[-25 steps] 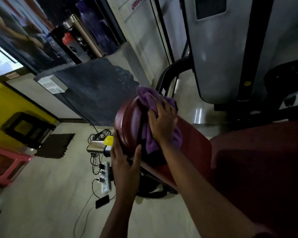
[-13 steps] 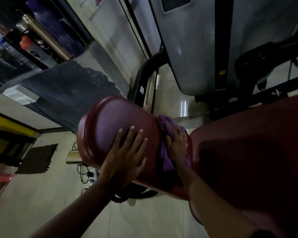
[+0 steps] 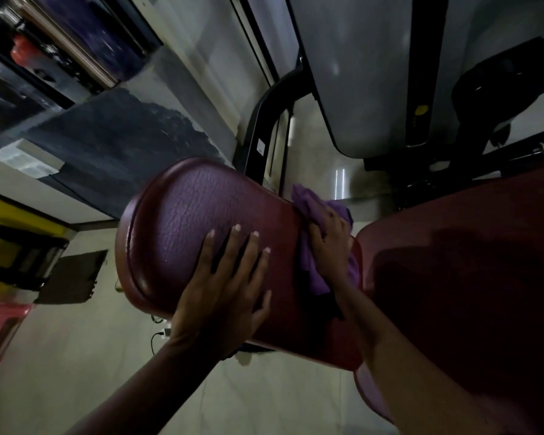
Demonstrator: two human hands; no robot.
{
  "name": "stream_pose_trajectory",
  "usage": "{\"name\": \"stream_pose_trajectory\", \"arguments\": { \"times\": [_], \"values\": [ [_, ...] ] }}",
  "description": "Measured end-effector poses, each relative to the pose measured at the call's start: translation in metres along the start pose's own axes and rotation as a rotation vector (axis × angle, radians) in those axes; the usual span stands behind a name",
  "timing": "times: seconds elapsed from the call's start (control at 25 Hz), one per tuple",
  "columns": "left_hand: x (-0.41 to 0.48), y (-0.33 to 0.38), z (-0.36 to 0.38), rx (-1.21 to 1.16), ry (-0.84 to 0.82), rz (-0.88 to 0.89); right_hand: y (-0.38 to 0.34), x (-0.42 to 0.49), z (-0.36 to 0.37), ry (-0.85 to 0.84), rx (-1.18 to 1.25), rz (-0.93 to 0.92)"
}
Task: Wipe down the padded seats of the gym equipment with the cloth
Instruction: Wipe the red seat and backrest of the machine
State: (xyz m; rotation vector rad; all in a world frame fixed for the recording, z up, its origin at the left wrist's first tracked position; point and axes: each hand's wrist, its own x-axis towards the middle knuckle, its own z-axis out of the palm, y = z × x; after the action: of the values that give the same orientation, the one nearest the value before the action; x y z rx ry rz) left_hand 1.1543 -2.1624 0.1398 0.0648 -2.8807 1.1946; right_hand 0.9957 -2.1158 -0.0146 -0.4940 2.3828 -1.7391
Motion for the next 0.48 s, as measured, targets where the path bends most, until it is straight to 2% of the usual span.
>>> {"name": "stream_pose_trajectory", "arguments": {
  "times": [0.2,0.32,0.48],
  "values": [
    [0.001,0.000,-0.002,0.007,-0.008,-0.021,0.051,-0.001,-0.011,0.001,0.015,0.138],
    [0.006,0.012,-0.002,-0.095,-0.012,-0.045,0.064,0.004,-0.018,-0.044,-0.038,0.222],
    [0.010,0.023,0.009,-0.043,-0.005,0.034,0.085,-0.003,-0.025,-0.132,0.029,0.411]
  ]
}}
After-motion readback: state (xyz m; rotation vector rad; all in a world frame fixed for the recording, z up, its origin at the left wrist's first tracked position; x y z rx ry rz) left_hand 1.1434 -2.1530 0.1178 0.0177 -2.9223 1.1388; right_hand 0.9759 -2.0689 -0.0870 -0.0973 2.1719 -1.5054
